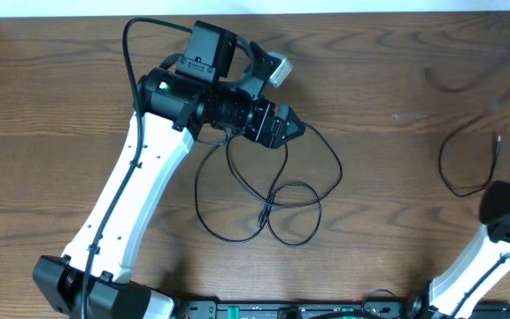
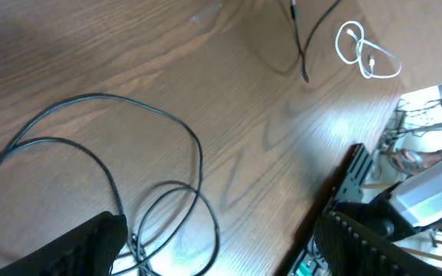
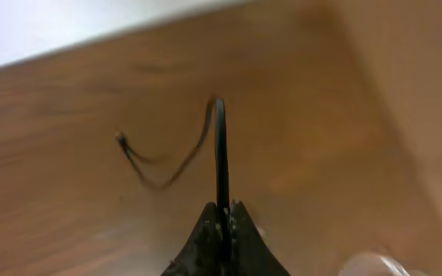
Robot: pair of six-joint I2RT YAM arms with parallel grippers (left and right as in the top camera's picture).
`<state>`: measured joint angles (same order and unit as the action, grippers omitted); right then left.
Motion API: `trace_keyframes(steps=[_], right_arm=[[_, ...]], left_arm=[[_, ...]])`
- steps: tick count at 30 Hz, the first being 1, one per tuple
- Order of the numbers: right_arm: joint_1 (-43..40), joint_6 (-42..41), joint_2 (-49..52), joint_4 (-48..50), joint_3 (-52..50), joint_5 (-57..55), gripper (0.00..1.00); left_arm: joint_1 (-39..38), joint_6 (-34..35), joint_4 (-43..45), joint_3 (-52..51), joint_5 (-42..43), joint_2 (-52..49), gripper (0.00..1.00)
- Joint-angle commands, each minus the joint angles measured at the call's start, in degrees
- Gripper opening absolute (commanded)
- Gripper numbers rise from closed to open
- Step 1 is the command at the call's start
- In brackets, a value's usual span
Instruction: Untangle cables
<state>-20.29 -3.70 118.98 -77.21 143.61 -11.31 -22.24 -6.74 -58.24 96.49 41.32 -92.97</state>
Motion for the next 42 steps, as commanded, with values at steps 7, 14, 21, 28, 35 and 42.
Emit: trace_keyframes(steps=[7,14,21,28,35,42], right_arm=[[-14.10,-11.06,-2.38,-2.75,1.25,-8.02,0.01],[-20.31,-13.55,-4.87,-3.17,1.25,-8.17,0.01],[-24.41,-13.86,-5.81,-3.39,1.18,-5.38,0.01],[-24.83,-18.29,-1.84,-3.04,0.52,-1.66,0.01],[-24.90,-19.67,4.39,-4.02,0.46,1.09,0.01],[-24.83,-20.50,7.82,-4.13,-0.66,2.01,0.01]], left_arm=[[-0.02,-1.60,-0.20,1.03,-1.46,1.68,0.84],[-0.04,-1.57,-0.42,1.03,-1.46,1.68,0.84],[-0.04,-1.60,-1.31,1.03,-1.44,1.68,0.84],[-0.09,-1.60,-1.33,1.03,-1.25,2.03,0.84],[-0.09,-1.62,-1.73,1.03,-1.29,3.41,0.84],[-0.09,-1.64,-1.53,1.03,-1.29,5.53,0.84]])
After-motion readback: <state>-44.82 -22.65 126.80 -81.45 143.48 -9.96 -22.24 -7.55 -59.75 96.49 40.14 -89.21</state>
